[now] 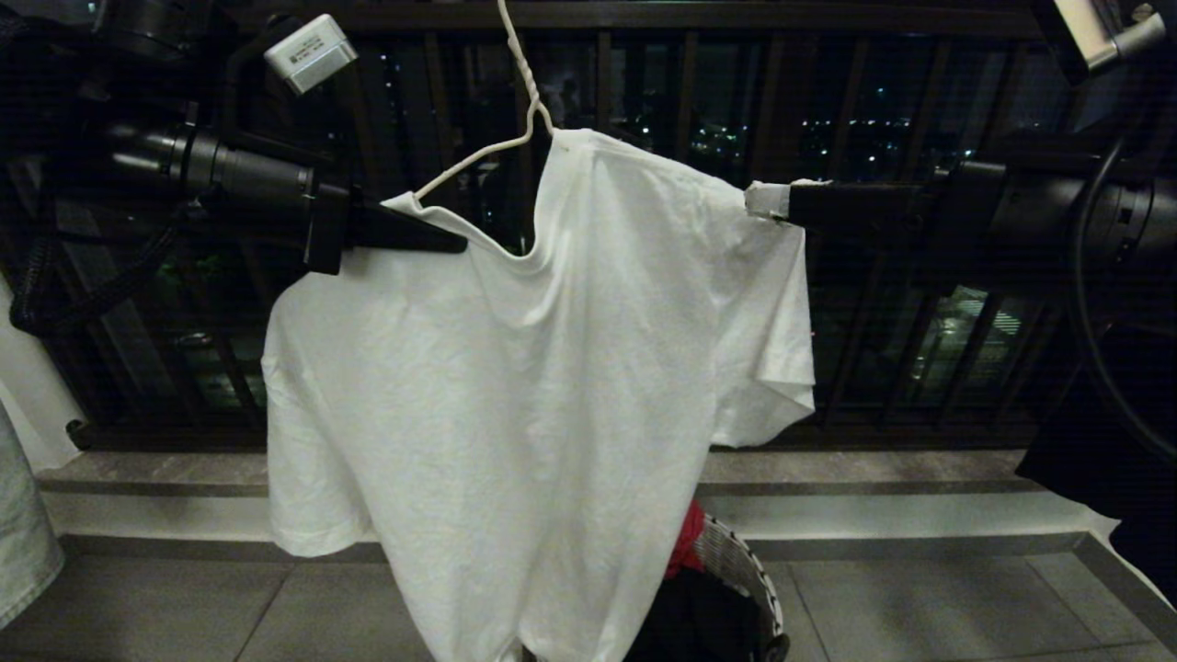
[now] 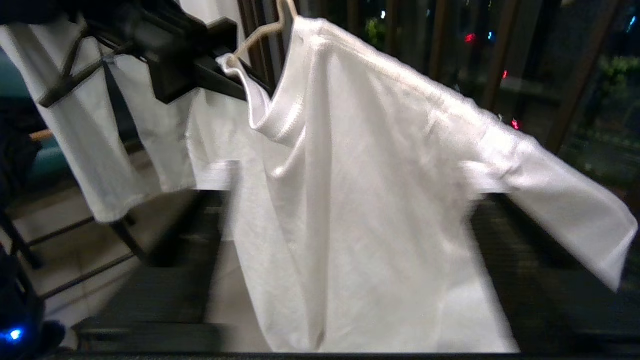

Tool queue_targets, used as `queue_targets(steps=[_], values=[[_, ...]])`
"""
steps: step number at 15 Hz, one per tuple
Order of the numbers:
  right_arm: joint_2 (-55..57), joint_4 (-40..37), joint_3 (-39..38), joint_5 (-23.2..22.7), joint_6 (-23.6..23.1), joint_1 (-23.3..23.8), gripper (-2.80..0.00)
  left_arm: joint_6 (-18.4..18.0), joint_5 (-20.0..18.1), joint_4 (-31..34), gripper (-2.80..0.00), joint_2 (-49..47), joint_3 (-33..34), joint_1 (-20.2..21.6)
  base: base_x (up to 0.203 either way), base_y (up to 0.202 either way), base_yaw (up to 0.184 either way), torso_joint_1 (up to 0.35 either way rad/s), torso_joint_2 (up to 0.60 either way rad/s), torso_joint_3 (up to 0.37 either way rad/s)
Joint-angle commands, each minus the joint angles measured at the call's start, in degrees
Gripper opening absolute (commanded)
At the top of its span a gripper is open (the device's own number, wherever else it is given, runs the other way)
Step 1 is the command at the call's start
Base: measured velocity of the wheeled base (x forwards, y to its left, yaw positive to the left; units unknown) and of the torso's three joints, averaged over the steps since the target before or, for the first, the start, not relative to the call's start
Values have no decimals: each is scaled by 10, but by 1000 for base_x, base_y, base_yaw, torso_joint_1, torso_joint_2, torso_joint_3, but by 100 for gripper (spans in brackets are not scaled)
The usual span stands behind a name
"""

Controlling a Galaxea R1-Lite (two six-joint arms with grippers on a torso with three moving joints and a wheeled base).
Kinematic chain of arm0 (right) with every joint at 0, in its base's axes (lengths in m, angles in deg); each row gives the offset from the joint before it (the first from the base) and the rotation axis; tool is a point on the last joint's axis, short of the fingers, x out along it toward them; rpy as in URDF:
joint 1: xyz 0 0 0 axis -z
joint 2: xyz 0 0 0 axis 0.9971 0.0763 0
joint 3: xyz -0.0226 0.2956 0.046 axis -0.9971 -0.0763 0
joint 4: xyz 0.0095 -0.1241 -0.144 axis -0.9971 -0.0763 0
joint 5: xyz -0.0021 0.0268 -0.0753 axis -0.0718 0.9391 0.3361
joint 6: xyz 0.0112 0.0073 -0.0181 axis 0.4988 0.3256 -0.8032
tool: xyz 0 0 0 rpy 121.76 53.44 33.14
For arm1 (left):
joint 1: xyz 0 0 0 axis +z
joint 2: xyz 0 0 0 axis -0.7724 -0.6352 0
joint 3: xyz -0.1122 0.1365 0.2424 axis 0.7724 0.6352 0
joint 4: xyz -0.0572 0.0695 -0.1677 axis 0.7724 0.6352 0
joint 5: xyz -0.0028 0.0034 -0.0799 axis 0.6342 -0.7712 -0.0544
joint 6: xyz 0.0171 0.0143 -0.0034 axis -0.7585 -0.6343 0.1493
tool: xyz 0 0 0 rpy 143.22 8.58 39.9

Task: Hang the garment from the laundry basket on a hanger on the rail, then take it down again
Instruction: Hang the clothes rack on the clothesline

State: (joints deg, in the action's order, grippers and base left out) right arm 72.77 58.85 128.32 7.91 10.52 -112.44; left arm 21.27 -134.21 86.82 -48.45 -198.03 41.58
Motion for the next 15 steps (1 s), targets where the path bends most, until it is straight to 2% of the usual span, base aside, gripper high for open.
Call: queue_targets(steps=[1,3,6,9,11,13,15], values=[[10,-28,23,0,1,0,-280,7,-3,2,-280,25,29,2,0,0,0,0,0,0],[25,-79,51,17,1,-1,-280,15,-5,1,-280,51,72,7,0,0,0,0,0,0],[29,-113,70,31,2,-3,-280,29,-28,-1,-280,111,131,18,0,0,0,0,0,0],[1,-179,73,49,16,-4,-280,110,-44,-1,-280,154,153,29,0,0,0,0,0,0],[-42,-236,55,59,32,-3,-280,126,-44,-1,-280,168,188,33,0,0,0,0,0,0],[-61,-262,20,114,53,-2,-280,145,-44,-1,-280,183,220,52,0,0,0,0,0,0],[-64,-275,14,131,37,-1,-280,168,-44,-1,-280,196,250,63,0,0,0,0,0,0]])
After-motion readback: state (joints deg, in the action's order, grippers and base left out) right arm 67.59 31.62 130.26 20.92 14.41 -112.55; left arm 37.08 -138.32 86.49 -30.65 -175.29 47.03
